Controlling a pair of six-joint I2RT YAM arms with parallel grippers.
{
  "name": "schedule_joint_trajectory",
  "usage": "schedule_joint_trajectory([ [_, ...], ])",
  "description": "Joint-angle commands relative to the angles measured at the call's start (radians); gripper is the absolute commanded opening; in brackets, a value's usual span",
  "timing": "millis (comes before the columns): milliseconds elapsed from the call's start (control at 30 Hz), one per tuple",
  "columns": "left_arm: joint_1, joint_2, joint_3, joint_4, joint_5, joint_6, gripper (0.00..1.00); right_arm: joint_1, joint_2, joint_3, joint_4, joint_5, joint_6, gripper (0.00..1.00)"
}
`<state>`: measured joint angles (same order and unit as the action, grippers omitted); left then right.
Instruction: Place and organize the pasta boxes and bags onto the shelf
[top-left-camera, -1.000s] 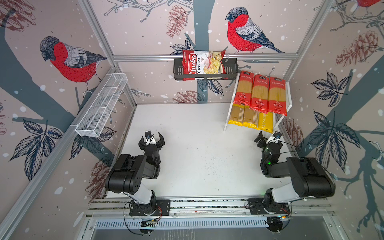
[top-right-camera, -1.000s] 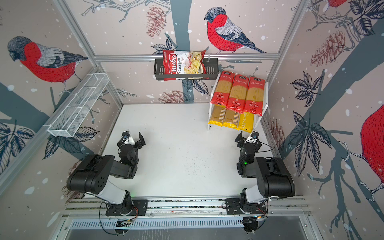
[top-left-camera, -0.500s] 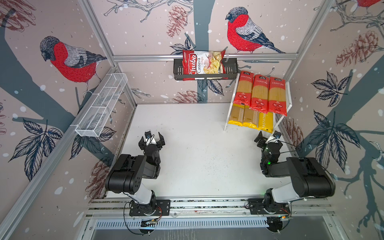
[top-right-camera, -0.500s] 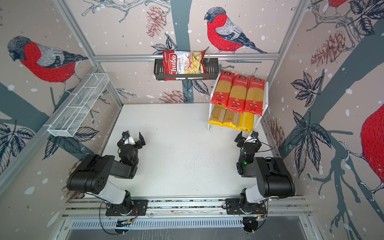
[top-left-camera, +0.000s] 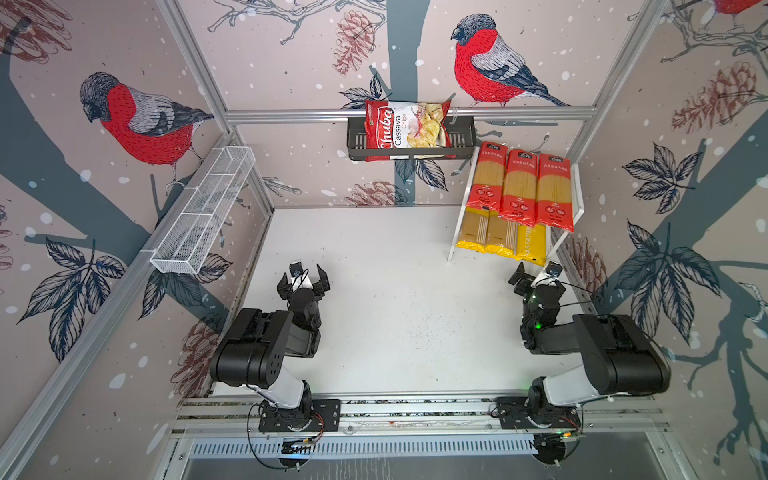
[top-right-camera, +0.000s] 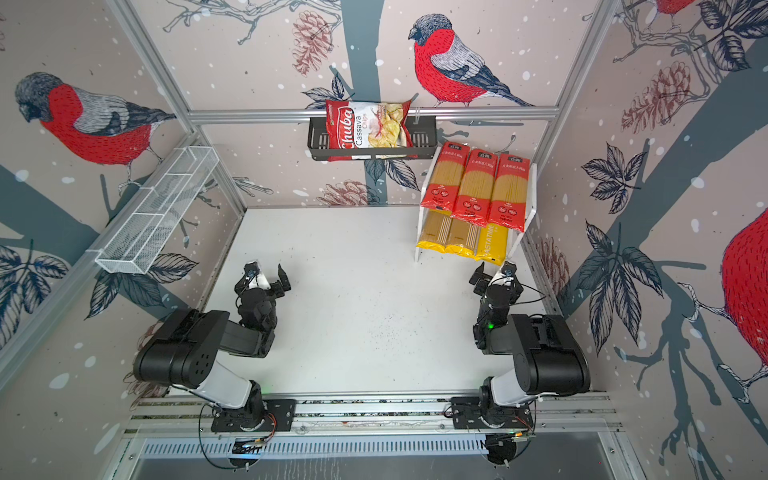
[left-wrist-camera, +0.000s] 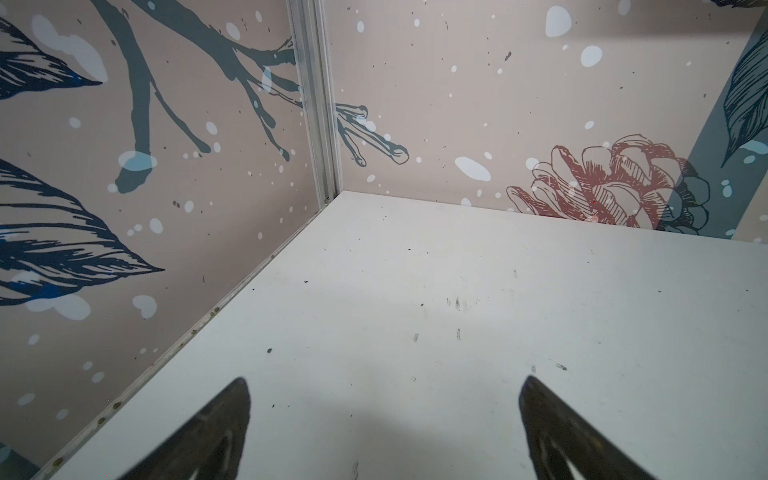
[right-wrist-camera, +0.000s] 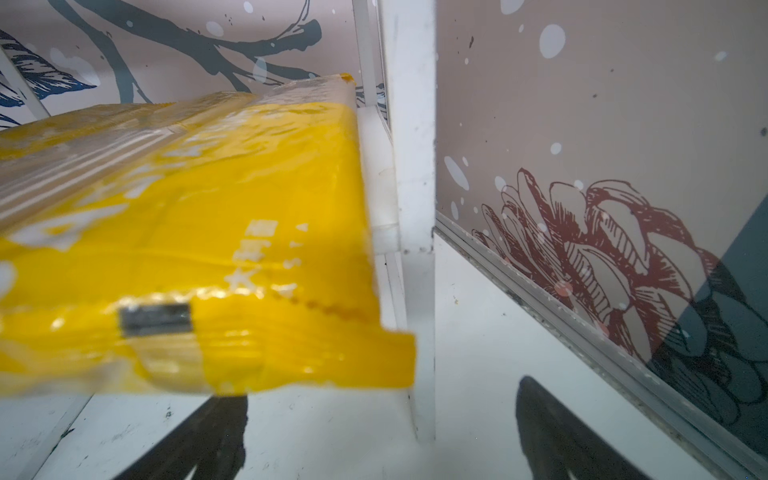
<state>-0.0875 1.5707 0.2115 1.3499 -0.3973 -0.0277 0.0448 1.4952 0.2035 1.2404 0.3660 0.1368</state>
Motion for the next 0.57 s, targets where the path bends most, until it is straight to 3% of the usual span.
schedule_joint_trajectory([
  [0,0.003,-0.003,0.003,0.014,-0.012,-0.004,0.99,0.001,0.002,0.004,0.008,0.014,-0.003,1.00],
  [533,-0.006,0.000,-0.017,0.056,0.031,0.033,0.99,0.001,0.002,0.004,0.007,0.014,-0.002,1.00],
])
